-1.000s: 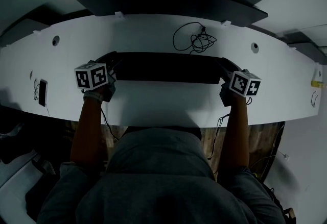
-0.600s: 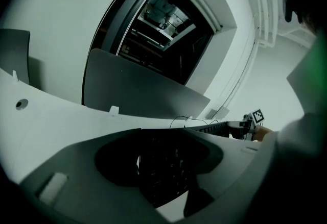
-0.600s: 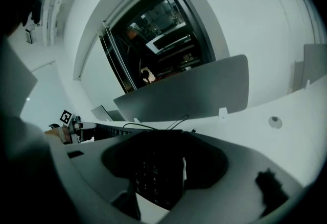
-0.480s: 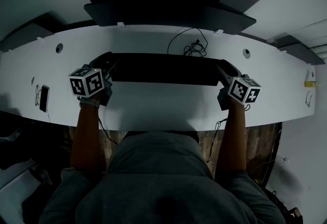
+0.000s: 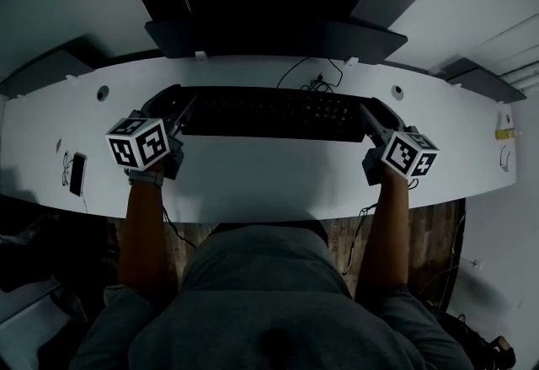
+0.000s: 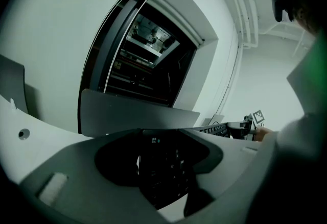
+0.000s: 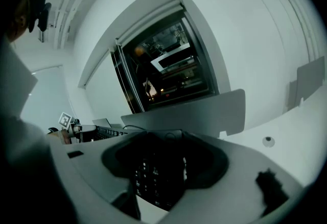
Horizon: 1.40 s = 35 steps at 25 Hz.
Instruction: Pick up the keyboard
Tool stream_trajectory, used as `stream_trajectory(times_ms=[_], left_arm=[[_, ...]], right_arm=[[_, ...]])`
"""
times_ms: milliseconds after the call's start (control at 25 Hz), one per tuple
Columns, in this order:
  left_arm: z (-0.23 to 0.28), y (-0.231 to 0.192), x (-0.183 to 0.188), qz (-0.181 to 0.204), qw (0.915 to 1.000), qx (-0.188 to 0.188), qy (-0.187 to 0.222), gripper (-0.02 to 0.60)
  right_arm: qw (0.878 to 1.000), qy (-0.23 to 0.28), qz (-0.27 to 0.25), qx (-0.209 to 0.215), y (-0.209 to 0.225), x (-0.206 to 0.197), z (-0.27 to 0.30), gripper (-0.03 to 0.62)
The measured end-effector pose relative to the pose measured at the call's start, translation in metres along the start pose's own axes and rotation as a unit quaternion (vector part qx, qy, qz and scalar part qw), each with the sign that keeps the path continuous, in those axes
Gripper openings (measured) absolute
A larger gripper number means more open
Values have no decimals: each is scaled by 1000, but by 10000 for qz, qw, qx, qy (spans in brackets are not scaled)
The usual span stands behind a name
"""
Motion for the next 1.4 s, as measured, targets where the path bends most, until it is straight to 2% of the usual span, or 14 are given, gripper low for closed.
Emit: stream_trajectory(times_ms=[440, 680, 1400], left_arm=[[-33, 12, 42, 333, 9981, 60, 520, 207], [-14, 43, 78, 436, 9966, 112, 692, 207], [-42, 78, 116, 678, 9887, 343, 1294, 209]], right_arm=[[9979, 572, -262, 145, -34, 30, -30, 221], [9959, 798, -356, 226, -14, 71, -48, 221], [9866, 1335, -723, 599, -27, 114, -78, 221]])
Point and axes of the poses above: the fingertips, and each gripper's own axes: z forward along the fingers, y to its right, x out of its top, the point moved 10 cm from there along -z, backward along the fingers, and after that the axes turned 10 degrees about z, right-handed, at the moved point
